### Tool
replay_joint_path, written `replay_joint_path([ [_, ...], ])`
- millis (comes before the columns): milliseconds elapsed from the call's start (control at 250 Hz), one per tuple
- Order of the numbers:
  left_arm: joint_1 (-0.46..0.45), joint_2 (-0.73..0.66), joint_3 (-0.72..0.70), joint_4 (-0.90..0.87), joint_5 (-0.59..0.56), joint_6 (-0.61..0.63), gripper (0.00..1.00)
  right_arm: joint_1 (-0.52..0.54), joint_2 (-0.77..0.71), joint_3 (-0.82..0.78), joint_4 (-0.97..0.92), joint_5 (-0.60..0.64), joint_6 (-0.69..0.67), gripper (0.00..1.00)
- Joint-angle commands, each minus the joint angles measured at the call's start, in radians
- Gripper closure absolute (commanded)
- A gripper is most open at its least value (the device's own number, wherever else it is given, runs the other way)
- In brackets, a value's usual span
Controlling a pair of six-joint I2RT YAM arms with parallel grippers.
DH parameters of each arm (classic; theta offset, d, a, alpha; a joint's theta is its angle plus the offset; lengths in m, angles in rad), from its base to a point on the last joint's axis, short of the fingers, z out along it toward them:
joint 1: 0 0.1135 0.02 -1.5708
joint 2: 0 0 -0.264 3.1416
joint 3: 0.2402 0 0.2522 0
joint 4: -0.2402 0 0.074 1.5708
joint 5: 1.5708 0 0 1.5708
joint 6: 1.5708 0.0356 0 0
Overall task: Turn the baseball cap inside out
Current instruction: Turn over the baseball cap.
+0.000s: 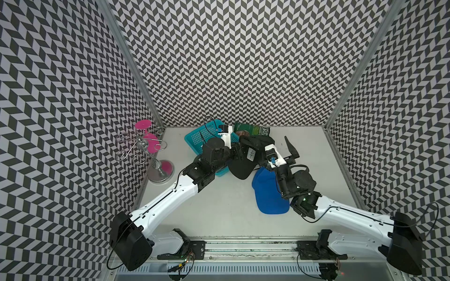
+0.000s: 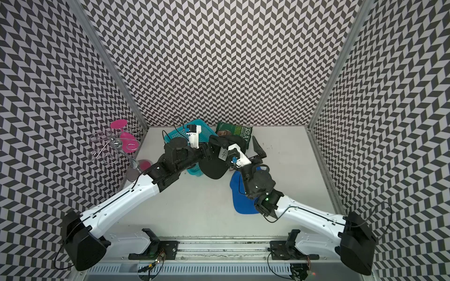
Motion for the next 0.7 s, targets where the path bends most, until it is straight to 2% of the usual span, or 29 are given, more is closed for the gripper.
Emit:
replay_joint_path([
  [0, 0.002, -0.021, -0.012, 0.022, 0.022, 0.011, 1.0, -0.012, -0.028, 0.022, -0.014, -0.066, 0.036, 0.0],
  [124, 0.002, -0.014, -0.007, 0.04, 0.129, 0.071, 1.0, -0.036, 0.0, 0.081, -0.132, -0.13, 0.102, 0.0],
  [256, 0.002, -0.016, -0.004, 0.008, 0.182, 0.133, 1.0, -0.046, 0.03, 0.117, -0.176, -0.184, 0.122, 0.03],
  [357, 0.002, -0.021, 0.0, -0.029, 0.208, 0.181, 1.0, -0.054, 0.06, 0.167, -0.246, -0.233, 0.144, 0.13],
  [477, 0.008, -0.039, -0.01, -0.054, 0.207, 0.254, 1.0, -0.08, 0.097, 0.243, -0.393, -0.283, 0.226, 0.44],
  [529, 0.015, -0.052, -0.019, -0.058, 0.204, 0.268, 1.0, -0.091, 0.098, 0.26, -0.439, -0.305, 0.265, 0.73],
  [553, 0.021, -0.058, -0.024, -0.06, 0.205, 0.277, 1.0, -0.095, 0.095, 0.264, -0.452, -0.316, 0.282, 0.82],
  [613, 0.035, -0.075, -0.039, -0.068, 0.204, 0.293, 1.0, -0.115, 0.077, 0.268, -0.49, -0.38, 0.325, 0.9],
  [697, 0.072, -0.1, -0.065, -0.073, 0.217, 0.305, 1.0, -0.173, 0.061, 0.291, -0.561, -0.556, 0.411, 0.98],
])
